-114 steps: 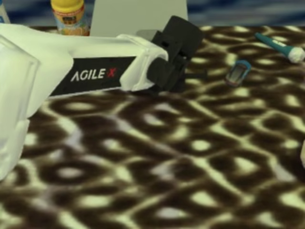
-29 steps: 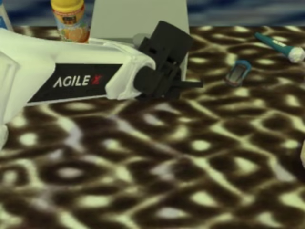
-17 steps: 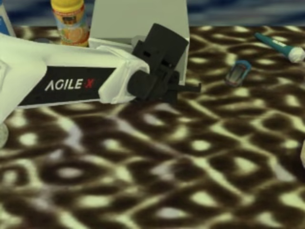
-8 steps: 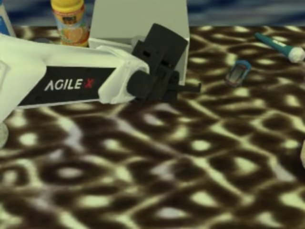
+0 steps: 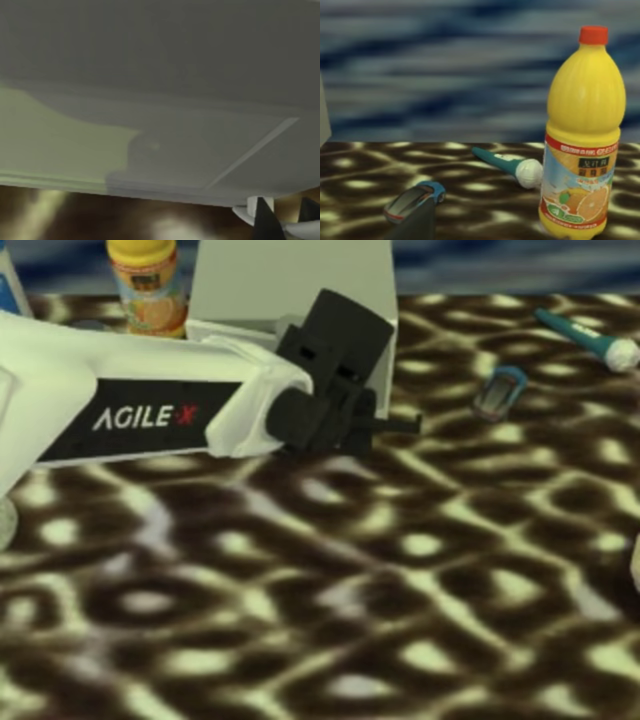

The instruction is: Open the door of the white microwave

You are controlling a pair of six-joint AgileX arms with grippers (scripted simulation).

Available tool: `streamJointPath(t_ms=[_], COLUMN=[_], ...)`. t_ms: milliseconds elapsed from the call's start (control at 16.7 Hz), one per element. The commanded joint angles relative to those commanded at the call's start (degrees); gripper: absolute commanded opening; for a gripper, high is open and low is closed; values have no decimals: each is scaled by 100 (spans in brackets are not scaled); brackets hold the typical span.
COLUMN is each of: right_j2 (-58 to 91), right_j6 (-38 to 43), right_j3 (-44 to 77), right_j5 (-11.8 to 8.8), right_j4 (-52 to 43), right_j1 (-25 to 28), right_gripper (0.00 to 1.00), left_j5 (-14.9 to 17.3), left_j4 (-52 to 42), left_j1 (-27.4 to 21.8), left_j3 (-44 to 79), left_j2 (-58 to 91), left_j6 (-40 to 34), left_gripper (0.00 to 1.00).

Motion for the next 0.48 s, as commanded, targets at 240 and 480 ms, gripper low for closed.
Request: streamJointPath(t_ms=[240,480], right_j2=[0,0], right_j6=[0,0], right_j3=[0,0], right_j5=[0,0], right_j4=[0,0], right_j1=[0,0], right_gripper=[100,100], left_j5=[0,38], left_j4=[0,4], left_j1=[0,-43], left_j3=[0,29], left_j2=[0,11], left_j6=[0,-25], left_gripper=[0,0])
